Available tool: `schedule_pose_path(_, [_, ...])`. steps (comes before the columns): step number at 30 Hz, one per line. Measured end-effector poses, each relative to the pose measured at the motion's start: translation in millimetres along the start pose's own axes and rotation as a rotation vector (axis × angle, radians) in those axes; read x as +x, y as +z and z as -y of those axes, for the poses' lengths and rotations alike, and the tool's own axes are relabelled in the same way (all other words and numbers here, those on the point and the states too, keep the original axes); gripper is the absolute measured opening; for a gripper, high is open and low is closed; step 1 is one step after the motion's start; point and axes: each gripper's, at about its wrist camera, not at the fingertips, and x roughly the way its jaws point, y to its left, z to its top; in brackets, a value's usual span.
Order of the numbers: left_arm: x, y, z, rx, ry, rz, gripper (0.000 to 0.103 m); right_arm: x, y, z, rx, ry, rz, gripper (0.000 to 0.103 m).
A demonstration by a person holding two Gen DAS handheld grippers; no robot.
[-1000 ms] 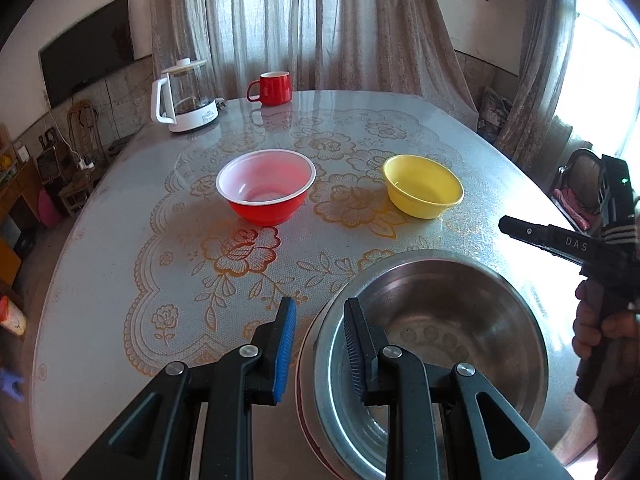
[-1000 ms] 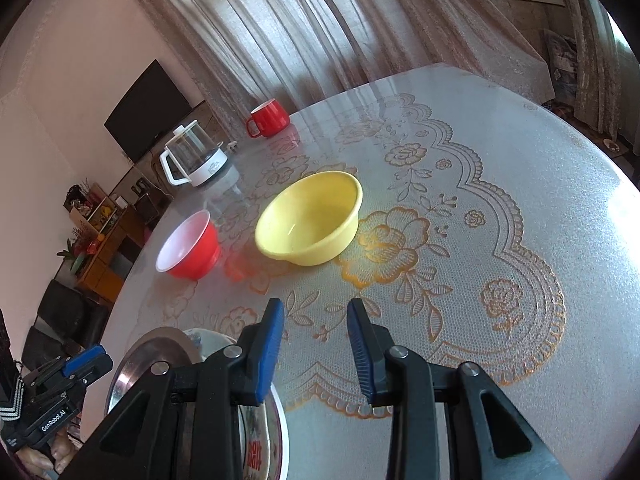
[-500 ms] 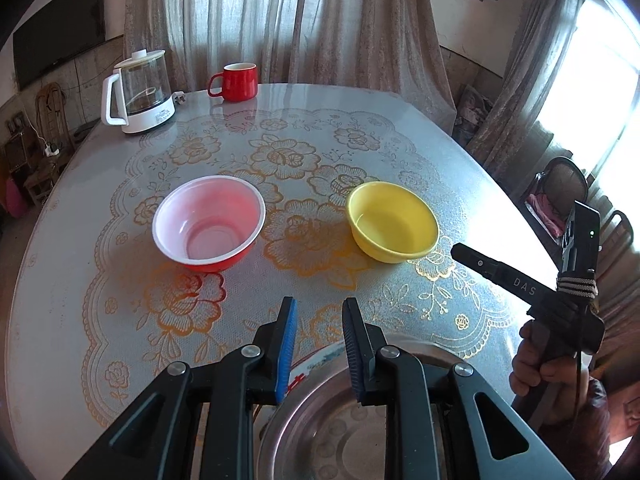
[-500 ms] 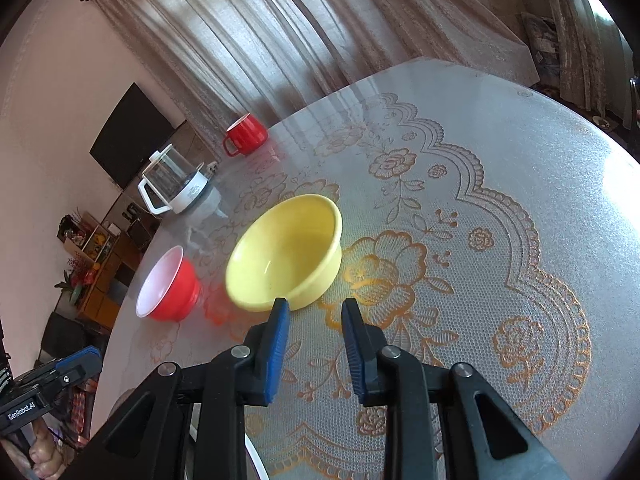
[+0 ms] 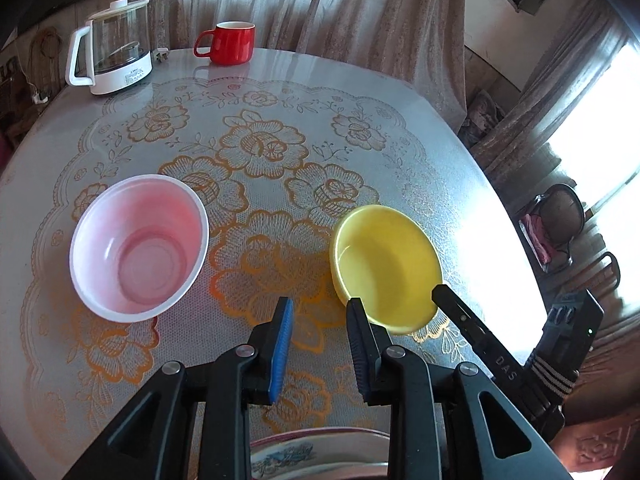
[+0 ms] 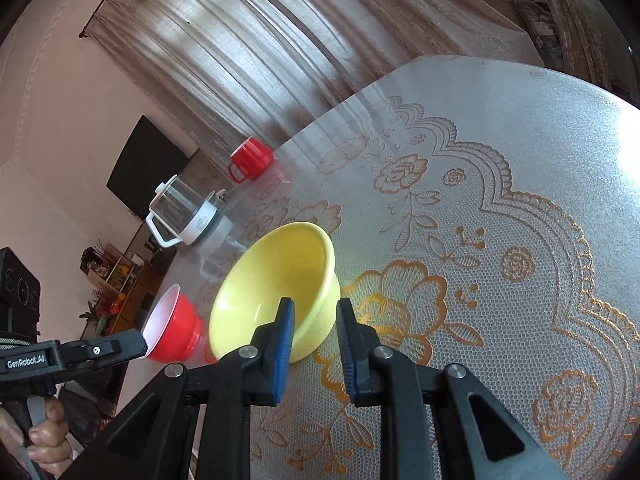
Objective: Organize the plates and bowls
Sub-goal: 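Move the right gripper to the yellow bowl rim and grasp it, then lift the yellow bowl with the right gripper and carry it to the steel bowl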
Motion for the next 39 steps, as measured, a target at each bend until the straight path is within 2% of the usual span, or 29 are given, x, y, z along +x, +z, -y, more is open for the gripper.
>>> schedule_pose_path(4, [19.4,12.8,4.7,-0.014,0.002,-0.027,0.028,0.3,1.1,1.9,0.004,0.020,-0.006,0.011])
schedule_pose_path(12, [54.9,24.9,12.1,-0.006,0.051,-0.100,0.027,0.9,2.7,-1.0,-0.025,0.027,-0.009,0.014])
schedule_pose_path(14, [61.7,26.0,14.8,0.006,0.039,-0.112,0.026,2.3,3.2,-0.7,-0.022,0.028,-0.015,0.015])
schedule_pose_path(17, [67.2,25.0,21.0,0.033,0.055,-0.123,0.014,3.1,3.1,0.4,-0.022,0.033,-0.020,0.015])
schedule_pose_path(18, [66.4,24.1,22.5,0.050,0.068,-0.114,0.011,3.6,3.2,1.2,-0.020,0.032,-0.024,0.016])
schedule_pose_path(23, [55.7,19.8,22.8,0.060,0.053,-0.096,0.010,3.1,3.3,7.0,0.001,0.026,-0.023,0.013])
schedule_pose_path(27, [38.6,11.6,31.9,0.108,0.044,-0.047,0.010,2.4,2.3,10.2,0.018,0.035,-0.031,0.011])
schedule_pose_path(31, [28.5,0.7,42.4,0.152,0.069,-0.030,0.010,4.3,0.2,15.3,0.044,0.031,-0.052,0.010])
schedule_pose_path(34, [18.7,-6.1,45.3,0.161,0.049,-0.016,0.010,5.3,-1.7,16.4,0.064,0.025,-0.080,0.010])
schedule_pose_path(39, [-5.1,-18.6,44.2,0.164,0.025,0.038,0.010,-20.1,-1.5,-0.8,0.010,0.023,-0.066,0.010])
